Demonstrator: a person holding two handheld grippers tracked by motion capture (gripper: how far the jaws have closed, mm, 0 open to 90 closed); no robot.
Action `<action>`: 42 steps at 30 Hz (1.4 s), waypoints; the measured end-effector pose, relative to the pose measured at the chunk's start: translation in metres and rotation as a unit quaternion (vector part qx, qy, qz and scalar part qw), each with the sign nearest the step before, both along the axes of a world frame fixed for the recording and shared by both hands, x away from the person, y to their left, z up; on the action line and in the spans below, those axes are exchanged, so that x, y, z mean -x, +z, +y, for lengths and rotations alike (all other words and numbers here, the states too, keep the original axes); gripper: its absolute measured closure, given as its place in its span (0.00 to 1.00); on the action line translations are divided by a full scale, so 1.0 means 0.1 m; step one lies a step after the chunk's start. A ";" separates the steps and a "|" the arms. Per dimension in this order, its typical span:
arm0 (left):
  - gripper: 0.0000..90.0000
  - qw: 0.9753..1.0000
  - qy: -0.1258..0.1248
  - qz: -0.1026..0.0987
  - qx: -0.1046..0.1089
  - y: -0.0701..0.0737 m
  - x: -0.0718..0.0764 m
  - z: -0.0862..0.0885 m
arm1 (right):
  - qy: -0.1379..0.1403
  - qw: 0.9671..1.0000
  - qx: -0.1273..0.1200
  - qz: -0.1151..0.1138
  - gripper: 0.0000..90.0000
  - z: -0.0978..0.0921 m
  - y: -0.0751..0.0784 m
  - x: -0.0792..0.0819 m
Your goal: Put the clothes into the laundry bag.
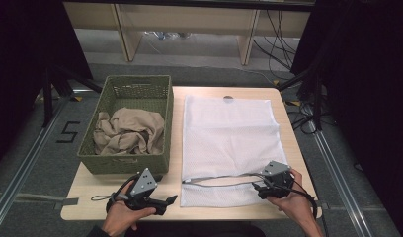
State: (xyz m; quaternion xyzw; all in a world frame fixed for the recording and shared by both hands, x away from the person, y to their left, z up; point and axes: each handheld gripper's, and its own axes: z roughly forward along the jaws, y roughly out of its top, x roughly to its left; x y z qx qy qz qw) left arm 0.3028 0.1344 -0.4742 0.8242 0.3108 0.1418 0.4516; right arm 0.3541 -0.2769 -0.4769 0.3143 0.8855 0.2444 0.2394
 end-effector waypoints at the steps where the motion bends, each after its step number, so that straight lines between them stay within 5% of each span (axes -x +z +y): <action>1: 0.21 1.000 0.000 0.000 -0.001 0.00 0.00 0.00 | -0.001 1.000 0.007 -0.003 0.31 0.02 0.00 -0.03; 15: 0.21 1.000 -0.009 -0.004 -0.010 0.01 -0.01 0.02 | 0.031 0.998 0.049 0.028 0.32 0.31 -0.11 -0.44; 20: 0.21 1.000 -0.006 -0.003 -0.008 0.02 0.00 0.02 | 0.027 0.996 0.082 -0.001 0.38 0.43 -0.12 -0.56; 24: 0.21 1.000 -0.008 -0.005 -0.015 0.02 -0.02 0.03 | 0.019 0.996 0.086 -0.004 0.43 0.45 -0.11 -0.62; 26: 0.21 1.000 0.000 -0.002 0.002 0.01 0.00 0.00 | 0.027 0.996 0.084 0.005 0.49 0.45 -0.11 -0.64; 29: 0.21 1.000 -0.006 -0.011 -0.010 0.02 -0.02 0.02 | 0.045 0.995 0.081 0.031 0.58 0.43 -0.10 -0.63; 31: 0.21 1.000 -0.007 -0.006 -0.001 0.01 -0.02 0.01 | 0.043 0.995 0.076 0.038 0.59 0.41 -0.10 -0.65; 35: 0.21 1.000 -0.007 -0.007 -0.016 0.02 -0.02 0.02 | 0.038 0.996 0.067 0.035 0.62 0.40 -0.09 -0.73; 37: 0.21 1.000 -0.004 0.000 0.001 0.01 -0.01 0.00 | 0.042 0.996 0.066 0.033 0.62 0.41 -0.09 -0.75; 42: 0.21 1.000 -0.005 0.000 0.003 0.01 -0.02 0.00 | 0.046 0.996 0.049 0.056 0.66 0.49 -0.10 -0.80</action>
